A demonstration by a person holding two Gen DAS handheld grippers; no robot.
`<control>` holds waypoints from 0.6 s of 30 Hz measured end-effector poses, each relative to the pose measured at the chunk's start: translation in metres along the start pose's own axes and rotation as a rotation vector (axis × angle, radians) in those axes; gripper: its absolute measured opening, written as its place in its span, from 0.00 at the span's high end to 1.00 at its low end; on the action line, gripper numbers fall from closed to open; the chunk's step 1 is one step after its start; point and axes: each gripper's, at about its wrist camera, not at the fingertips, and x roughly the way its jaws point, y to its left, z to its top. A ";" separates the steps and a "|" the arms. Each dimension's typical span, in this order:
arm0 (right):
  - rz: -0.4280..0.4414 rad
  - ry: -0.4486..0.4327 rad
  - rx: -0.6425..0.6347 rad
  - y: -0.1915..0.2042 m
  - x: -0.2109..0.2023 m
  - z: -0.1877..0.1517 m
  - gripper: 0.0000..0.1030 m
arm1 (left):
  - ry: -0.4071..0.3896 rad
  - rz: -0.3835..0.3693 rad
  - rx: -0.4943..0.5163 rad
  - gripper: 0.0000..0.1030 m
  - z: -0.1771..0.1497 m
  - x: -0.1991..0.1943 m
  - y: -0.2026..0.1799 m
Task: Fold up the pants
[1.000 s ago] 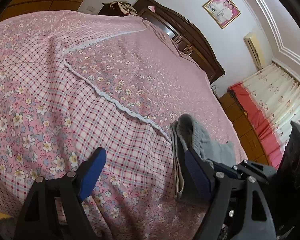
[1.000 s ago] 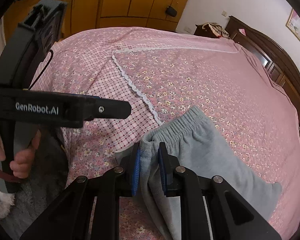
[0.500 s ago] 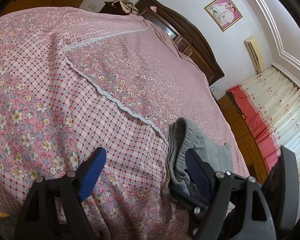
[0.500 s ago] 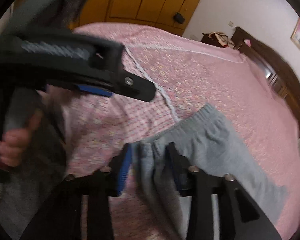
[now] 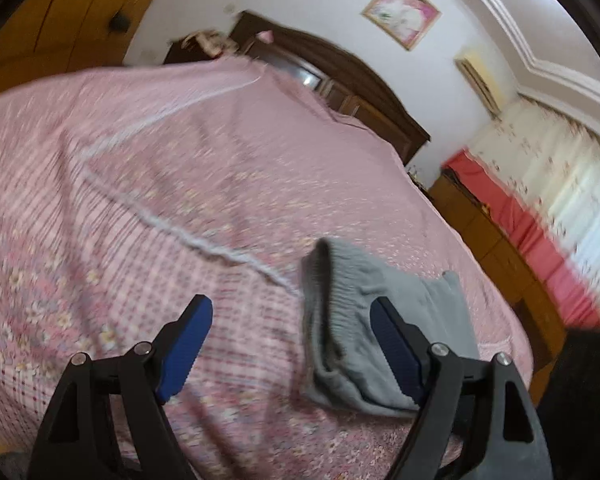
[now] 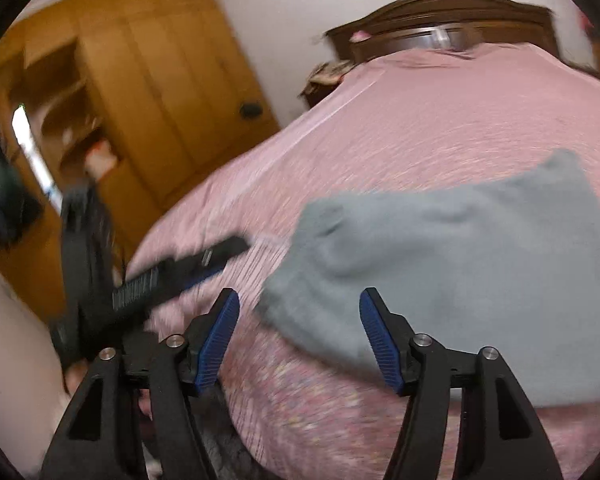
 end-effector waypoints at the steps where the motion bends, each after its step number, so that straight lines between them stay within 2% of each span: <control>1: -0.005 -0.011 0.029 -0.010 -0.006 0.003 0.34 | -0.010 0.007 0.028 0.18 -0.001 0.000 -0.008; 4: -0.043 -0.040 0.088 -0.039 -0.028 0.006 0.33 | -0.031 0.028 0.126 0.18 -0.006 0.001 -0.037; 7: -0.064 -0.080 0.104 -0.062 -0.050 0.005 0.33 | -0.019 0.046 0.208 0.18 -0.012 0.005 -0.068; 11: -0.097 -0.131 0.101 -0.088 -0.073 0.008 0.33 | 0.018 0.012 0.284 0.18 -0.020 0.016 -0.123; 15: -0.087 -0.146 0.151 -0.114 -0.080 0.011 0.34 | -0.033 -0.090 0.383 0.18 -0.030 0.022 -0.179; 18: -0.066 -0.138 0.208 -0.137 -0.073 0.003 0.36 | 0.005 -0.091 0.451 0.18 -0.042 0.047 -0.205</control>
